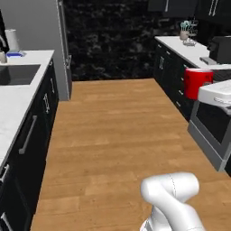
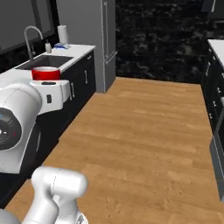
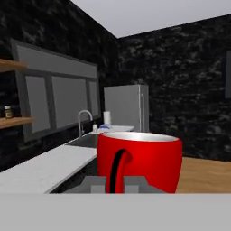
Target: Gather all objects into one cabinet and sort the glasses and bowls to opposite sides.
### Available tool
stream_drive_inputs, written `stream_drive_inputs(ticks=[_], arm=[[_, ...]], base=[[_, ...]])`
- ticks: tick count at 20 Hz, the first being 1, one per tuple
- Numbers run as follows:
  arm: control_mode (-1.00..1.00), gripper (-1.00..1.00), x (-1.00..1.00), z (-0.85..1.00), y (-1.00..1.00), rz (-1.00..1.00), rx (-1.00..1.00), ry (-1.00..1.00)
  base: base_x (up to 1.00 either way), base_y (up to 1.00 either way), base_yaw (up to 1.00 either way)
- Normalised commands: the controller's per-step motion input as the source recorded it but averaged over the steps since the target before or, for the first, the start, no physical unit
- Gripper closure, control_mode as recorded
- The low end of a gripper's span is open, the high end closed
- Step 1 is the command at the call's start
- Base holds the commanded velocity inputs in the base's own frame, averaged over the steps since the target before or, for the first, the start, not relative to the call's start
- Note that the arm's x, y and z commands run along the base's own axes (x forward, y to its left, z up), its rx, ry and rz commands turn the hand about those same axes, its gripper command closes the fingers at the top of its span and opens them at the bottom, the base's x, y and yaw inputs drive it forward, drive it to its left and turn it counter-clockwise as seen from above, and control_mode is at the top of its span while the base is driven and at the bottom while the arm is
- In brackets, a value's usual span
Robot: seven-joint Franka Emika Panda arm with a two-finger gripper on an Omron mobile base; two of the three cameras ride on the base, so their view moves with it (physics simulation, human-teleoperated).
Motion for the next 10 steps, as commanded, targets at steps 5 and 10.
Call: stream_drive_inputs(ticks=[5, 10], arm=[[1.00, 1.00, 0.00, 0.00, 0.00, 0.00, 0.00, 0.00], [1.00, 1.00, 0.00, 0.00, 0.00, 0.00, 0.00, 0.00]], base=[[1.00, 0.00, -0.28], [1.00, 0.00, -0.25]])
